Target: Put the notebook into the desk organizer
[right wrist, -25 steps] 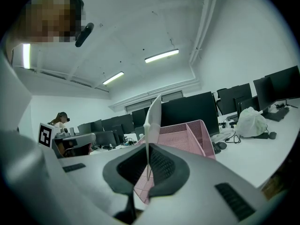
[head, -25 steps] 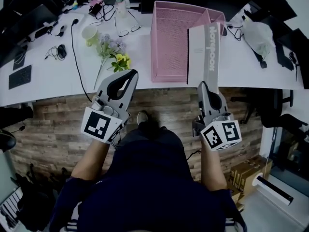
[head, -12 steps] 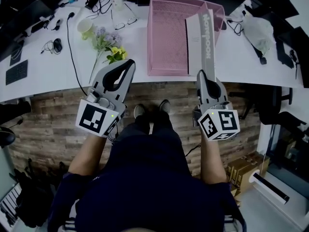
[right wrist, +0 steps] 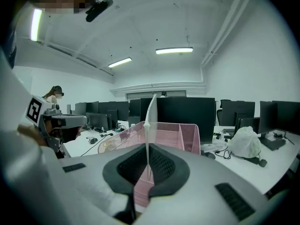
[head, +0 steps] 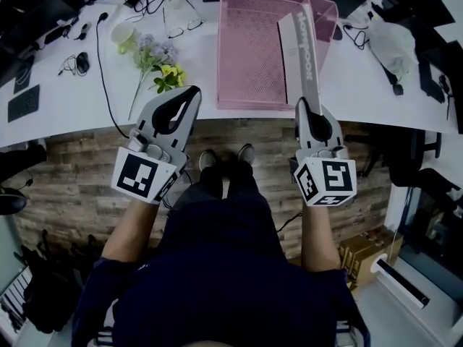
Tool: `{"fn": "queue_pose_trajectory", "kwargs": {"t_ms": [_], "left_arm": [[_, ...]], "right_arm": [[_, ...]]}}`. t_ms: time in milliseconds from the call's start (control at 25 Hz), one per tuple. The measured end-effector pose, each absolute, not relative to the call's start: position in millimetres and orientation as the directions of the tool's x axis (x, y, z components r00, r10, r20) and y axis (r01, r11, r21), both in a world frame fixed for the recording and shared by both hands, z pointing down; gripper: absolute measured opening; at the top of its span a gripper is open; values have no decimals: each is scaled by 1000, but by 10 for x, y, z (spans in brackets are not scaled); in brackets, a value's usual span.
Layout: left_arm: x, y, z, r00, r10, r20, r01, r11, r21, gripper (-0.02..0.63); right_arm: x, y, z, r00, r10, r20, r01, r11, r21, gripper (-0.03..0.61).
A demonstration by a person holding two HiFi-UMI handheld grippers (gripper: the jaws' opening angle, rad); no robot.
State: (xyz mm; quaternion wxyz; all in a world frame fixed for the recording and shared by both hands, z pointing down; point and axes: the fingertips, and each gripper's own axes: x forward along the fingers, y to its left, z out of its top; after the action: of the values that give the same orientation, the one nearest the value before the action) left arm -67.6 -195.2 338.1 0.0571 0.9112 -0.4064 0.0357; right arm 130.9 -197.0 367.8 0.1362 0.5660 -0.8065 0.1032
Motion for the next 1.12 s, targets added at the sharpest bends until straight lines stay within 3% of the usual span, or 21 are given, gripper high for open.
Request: {"fn": "queue_pose_trajectory", "kwargs": {"t_ms": [600, 1120], "left_arm": [[-669, -1975, 3415, 677, -729, 99, -736, -670, 100, 34], [-858, -1946, 3542, 698, -709, 102, -716, -686, 130, 34]], "right_arm": [[1245, -1950, 3742, -150, -888, 434, -860, 334, 386, 11], [1166, -1863, 3887, 69, -887, 457, -694, 286, 661, 11]]}}
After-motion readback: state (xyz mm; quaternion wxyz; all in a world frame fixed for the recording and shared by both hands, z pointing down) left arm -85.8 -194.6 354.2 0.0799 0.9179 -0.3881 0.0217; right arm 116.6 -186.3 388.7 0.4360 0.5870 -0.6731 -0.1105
